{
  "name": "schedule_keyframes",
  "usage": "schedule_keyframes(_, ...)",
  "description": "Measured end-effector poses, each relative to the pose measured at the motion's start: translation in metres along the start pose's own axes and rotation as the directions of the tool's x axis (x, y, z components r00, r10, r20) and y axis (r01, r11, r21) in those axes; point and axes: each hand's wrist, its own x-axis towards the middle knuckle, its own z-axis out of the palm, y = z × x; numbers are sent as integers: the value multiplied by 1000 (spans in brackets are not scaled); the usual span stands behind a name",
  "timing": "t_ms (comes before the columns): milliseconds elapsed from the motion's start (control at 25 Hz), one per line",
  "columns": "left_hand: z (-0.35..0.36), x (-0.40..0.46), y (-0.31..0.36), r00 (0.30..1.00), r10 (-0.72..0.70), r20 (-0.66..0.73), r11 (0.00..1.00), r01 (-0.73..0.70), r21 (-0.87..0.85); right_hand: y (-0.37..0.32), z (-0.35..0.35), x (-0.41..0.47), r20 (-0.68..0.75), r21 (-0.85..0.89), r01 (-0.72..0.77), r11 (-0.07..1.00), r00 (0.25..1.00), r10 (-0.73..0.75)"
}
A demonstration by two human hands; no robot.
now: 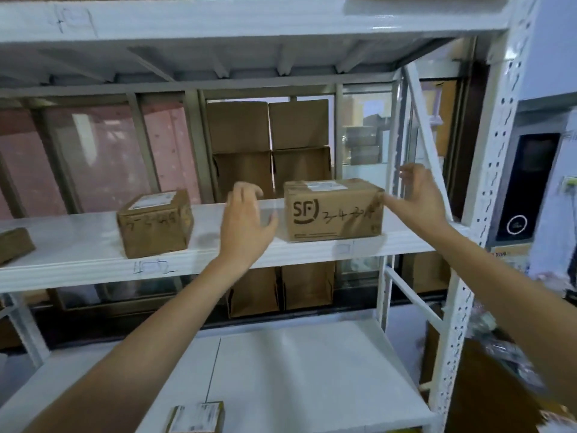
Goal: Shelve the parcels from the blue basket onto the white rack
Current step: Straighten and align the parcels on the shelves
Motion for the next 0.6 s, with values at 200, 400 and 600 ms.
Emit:
schedule_keyframes(200,63,-2,12,809,-315,496,921,387,-46,55,11,2,402,130,-186,974,908,120)
schedule_keyframes(400,78,-9,5,827,-380,414,895,441,-59,68,30,-3,448,203,-146,968,893,41)
schedule_keyframes(600,85,-9,-1,827,-411,383,884,464,-54,72,34,1,438,182,-144,973,898,51)
